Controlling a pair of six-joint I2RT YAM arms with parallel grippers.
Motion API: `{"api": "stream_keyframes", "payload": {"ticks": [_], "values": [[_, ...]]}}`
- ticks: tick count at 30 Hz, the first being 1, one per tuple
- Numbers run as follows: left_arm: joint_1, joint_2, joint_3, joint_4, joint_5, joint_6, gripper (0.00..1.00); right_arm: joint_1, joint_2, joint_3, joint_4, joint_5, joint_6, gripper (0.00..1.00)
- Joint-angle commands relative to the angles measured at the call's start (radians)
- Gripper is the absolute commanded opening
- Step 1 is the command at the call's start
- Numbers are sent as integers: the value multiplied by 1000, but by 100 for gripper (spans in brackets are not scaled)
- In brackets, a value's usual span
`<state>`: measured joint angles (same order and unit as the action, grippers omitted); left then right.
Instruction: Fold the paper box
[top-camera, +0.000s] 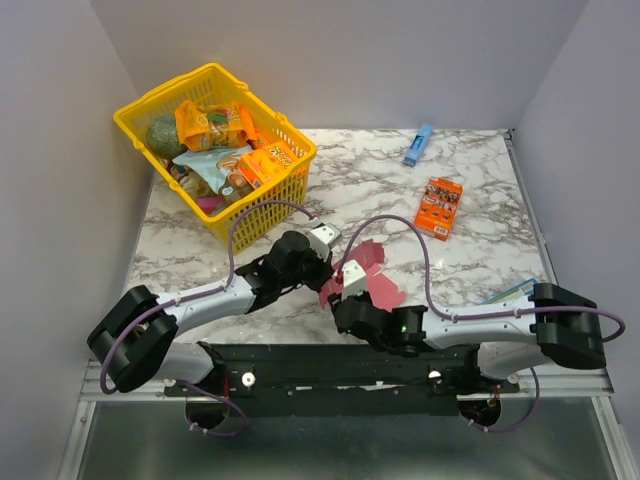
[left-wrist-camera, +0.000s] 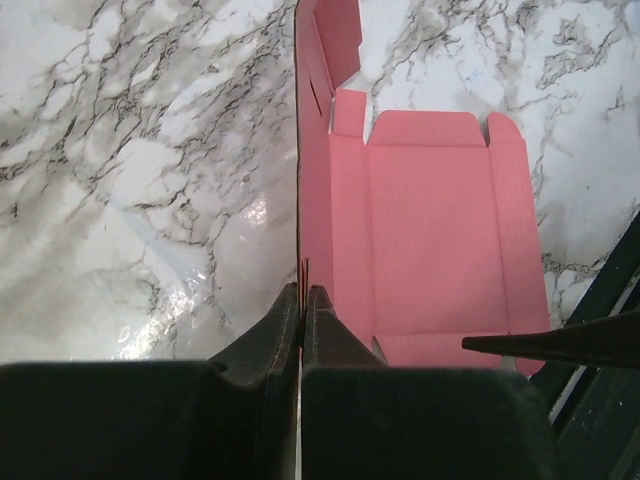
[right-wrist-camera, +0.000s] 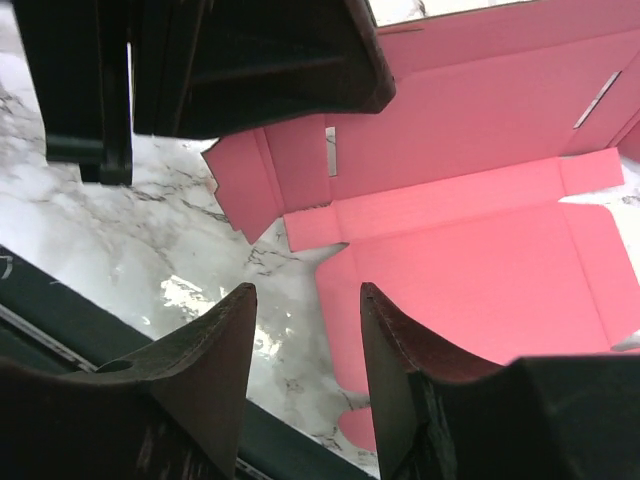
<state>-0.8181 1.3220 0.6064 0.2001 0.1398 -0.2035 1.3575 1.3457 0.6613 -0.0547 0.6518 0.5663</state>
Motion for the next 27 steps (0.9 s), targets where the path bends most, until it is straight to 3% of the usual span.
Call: {"api": "stream_keyframes", "payload": {"ticks": [1, 6, 14, 27], "values": [[22, 5, 21, -74, 78, -59, 0, 35, 55, 26, 81, 111, -74, 53], [31, 32, 42, -106, 98, -83, 0, 75, 105, 43, 113, 108, -118, 54], [40, 57, 61, -110, 141, -103, 0, 78, 167, 40, 84, 147, -91, 66], [42, 66, 89, -143, 156, -97, 0, 80, 247, 92, -71, 201, -8, 58]]}}
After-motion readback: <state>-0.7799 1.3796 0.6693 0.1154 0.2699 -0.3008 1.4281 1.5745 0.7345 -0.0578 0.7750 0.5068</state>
